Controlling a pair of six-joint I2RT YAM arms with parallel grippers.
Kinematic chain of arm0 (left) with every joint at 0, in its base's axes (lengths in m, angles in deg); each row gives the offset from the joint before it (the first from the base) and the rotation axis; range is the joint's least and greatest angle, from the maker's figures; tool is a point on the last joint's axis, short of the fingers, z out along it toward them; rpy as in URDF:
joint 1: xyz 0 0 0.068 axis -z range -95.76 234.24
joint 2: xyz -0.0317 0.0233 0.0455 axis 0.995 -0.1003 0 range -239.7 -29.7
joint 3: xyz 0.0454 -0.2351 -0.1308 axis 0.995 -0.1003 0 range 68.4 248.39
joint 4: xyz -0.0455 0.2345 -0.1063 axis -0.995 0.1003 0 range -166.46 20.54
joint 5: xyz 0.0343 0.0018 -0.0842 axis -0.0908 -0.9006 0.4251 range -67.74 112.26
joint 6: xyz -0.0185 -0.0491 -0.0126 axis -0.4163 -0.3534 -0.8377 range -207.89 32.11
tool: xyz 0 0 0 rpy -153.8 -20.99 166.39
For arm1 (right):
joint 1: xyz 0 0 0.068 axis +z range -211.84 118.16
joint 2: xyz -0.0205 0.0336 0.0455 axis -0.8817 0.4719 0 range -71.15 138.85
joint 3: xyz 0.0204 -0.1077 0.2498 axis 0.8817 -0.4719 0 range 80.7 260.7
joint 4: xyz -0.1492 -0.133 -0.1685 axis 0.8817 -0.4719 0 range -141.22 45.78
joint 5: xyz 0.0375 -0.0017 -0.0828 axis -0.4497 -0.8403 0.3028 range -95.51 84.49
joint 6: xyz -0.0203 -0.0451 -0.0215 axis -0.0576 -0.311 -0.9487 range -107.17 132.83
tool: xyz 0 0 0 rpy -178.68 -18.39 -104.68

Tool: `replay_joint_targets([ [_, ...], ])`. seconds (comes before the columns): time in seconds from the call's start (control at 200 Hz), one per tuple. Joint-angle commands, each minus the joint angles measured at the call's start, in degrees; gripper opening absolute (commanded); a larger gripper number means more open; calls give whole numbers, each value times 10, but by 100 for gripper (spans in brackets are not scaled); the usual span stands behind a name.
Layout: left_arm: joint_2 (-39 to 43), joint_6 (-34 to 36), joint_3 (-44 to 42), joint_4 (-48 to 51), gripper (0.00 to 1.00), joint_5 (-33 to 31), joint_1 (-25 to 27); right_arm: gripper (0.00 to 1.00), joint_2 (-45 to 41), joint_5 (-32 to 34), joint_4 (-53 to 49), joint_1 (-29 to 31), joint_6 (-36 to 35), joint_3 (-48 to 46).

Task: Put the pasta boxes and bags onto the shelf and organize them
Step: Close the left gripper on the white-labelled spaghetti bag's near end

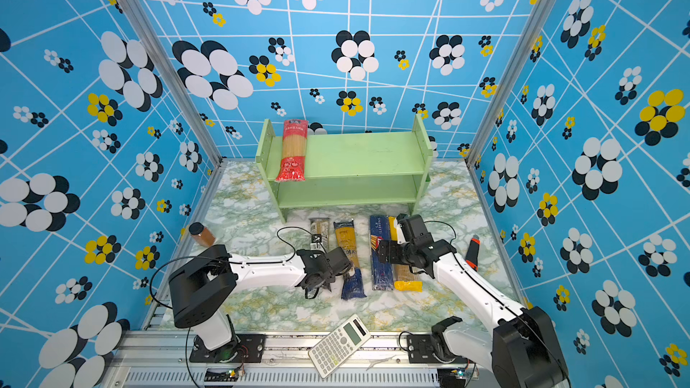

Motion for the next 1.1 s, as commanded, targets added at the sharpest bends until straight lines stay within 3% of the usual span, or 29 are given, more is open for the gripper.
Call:
replay_joint_targets([
  [0.0, -35, -12, -42, 17, 0, 46, -1, 94, 2, 9, -6, 4, 7, -2],
  [0.25, -18, -18, -69, -14, 0, 56, -2, 94, -2, 10, -7, 4, 8, -4],
  [0.74, 55, 17, 13, 110, 0, -12, 6, 93, -6, 13, -10, 4, 10, -4],
  [1.095, 105, 48, 26, 120, 0, 2, 6, 93, -5, 12, -6, 4, 8, -6],
])
